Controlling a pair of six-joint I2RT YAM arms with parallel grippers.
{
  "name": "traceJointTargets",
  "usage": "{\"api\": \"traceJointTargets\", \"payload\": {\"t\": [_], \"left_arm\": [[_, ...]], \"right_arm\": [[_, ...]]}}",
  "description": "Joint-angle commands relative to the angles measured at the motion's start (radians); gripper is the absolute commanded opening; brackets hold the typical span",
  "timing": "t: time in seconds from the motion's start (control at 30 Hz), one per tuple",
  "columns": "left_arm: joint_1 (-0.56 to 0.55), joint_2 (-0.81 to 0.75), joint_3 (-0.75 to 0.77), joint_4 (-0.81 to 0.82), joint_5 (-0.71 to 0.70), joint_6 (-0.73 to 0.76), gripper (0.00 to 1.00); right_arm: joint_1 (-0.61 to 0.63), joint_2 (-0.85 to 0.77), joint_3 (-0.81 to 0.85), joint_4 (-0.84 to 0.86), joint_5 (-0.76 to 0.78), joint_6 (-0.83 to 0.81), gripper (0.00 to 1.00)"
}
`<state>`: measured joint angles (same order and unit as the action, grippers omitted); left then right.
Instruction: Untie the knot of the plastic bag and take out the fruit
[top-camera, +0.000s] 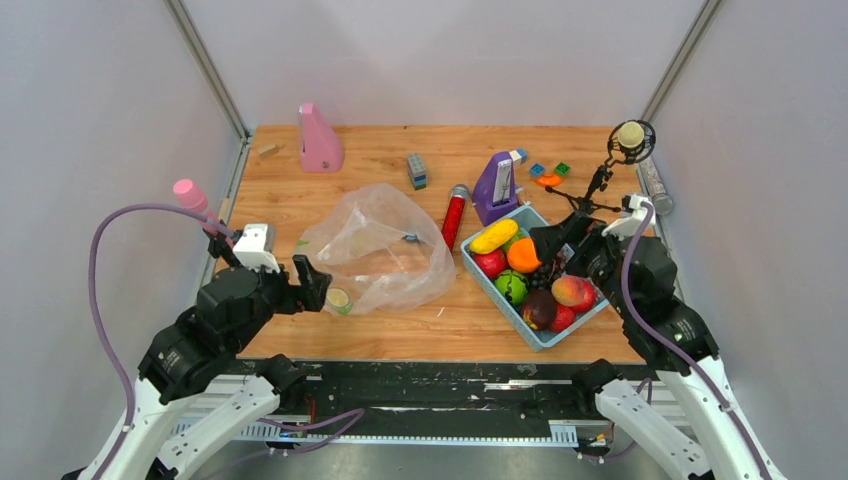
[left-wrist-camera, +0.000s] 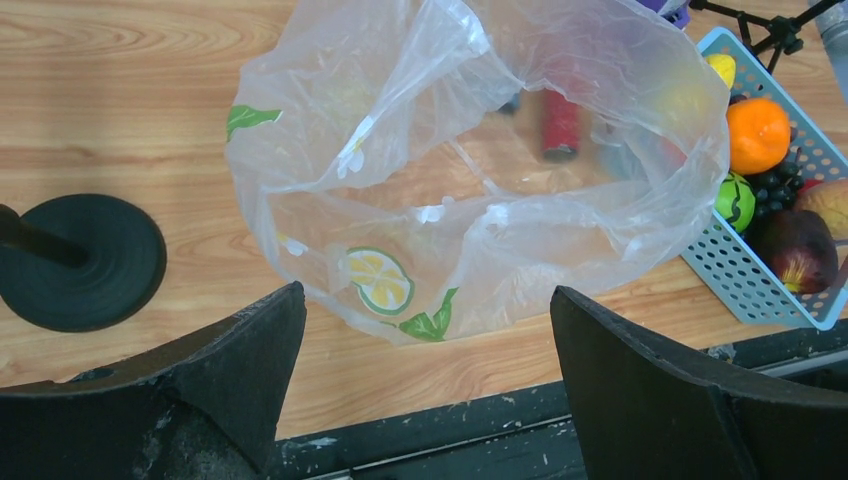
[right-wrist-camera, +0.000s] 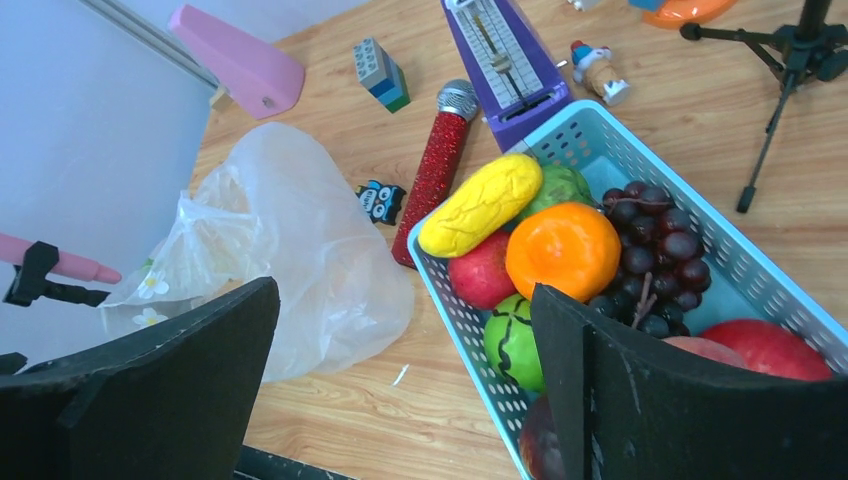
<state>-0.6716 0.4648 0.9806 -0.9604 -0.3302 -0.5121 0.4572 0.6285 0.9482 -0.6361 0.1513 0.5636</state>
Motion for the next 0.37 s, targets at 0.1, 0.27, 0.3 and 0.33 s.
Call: {"api": "traceJointTargets", "payload": {"t": [0.1, 0.27, 0.3, 0.33], "left_arm": [[0.003, -0.032, -0.007, -0.001, -0.040, -0.033, 1.00], [0.003, -0.041, -0.007, -0.003, -0.055, -0.038, 1.00], [0.003, -0.038, -0.008, -0.005, -0.058, -0.039, 1.00], [0.003, -0.038, -0.009, -0.004, -0.060, -0.040, 1.00]], "right_arm": [[0.002, -0.057, -0.057, -0.060, 0.035, 0.019, 1.00], [0.003, -0.061, -0.059, -0.077, 0.036, 0.018, 1.00], [0.002, -0.060, -0.060, -0.078, 0.036, 0.016, 1.00], [0.002, -0.059, -0.061, -0.077, 0.034, 0.016, 1.00]]}}
